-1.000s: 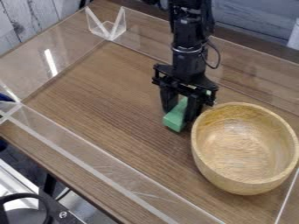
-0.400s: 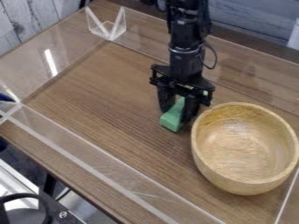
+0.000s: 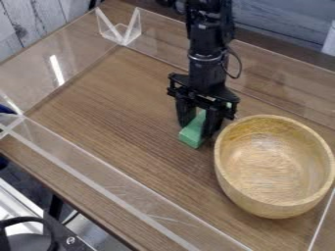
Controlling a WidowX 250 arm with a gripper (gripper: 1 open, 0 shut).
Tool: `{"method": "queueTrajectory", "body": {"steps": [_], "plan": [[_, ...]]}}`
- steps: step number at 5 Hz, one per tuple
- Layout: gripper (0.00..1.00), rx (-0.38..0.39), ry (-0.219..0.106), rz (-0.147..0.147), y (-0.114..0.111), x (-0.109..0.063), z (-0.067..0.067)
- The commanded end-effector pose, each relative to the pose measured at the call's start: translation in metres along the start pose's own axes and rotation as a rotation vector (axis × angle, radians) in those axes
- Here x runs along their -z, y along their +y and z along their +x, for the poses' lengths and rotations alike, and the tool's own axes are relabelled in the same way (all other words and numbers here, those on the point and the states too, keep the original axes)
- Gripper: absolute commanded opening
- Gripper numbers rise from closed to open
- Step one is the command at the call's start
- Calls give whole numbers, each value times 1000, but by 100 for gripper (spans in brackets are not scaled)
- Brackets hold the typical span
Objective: Put the green block in the brown bowl
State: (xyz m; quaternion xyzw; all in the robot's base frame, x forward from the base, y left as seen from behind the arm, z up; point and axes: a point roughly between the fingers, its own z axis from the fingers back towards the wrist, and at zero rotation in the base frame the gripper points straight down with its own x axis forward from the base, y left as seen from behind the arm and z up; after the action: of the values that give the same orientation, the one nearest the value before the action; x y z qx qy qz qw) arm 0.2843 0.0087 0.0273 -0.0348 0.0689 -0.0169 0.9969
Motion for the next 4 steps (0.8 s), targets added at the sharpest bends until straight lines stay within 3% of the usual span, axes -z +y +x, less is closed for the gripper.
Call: {"method": "queueTrajectory", "body": {"steps": [1,4], "plan": [[0,-10,-43,12,7,-10,7],[0,21,-77,-13,-7,-32,6]]}}
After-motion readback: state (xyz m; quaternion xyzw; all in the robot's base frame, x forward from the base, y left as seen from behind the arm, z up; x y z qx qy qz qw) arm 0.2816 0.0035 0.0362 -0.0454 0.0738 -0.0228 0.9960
